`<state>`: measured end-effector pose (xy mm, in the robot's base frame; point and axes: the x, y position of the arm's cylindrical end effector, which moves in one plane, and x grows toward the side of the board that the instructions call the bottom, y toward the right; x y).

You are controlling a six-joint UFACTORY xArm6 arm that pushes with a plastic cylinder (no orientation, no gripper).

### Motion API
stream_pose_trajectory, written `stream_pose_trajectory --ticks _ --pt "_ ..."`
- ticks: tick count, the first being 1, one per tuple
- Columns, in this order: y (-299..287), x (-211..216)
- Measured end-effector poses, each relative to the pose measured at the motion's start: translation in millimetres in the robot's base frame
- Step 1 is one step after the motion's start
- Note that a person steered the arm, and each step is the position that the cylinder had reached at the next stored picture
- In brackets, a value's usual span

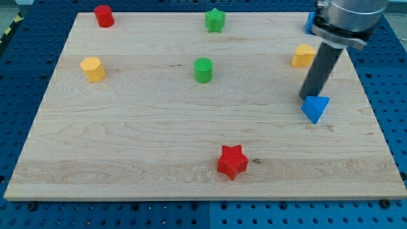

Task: Push the yellow heart towards the center right

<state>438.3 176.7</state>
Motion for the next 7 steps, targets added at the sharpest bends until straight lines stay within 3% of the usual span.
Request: stream_pose_trajectory --ticks 2,3,5,7 --pt "-54 -78" --pt "-51 -99" --pt "63 -109" --pt "69 -109"
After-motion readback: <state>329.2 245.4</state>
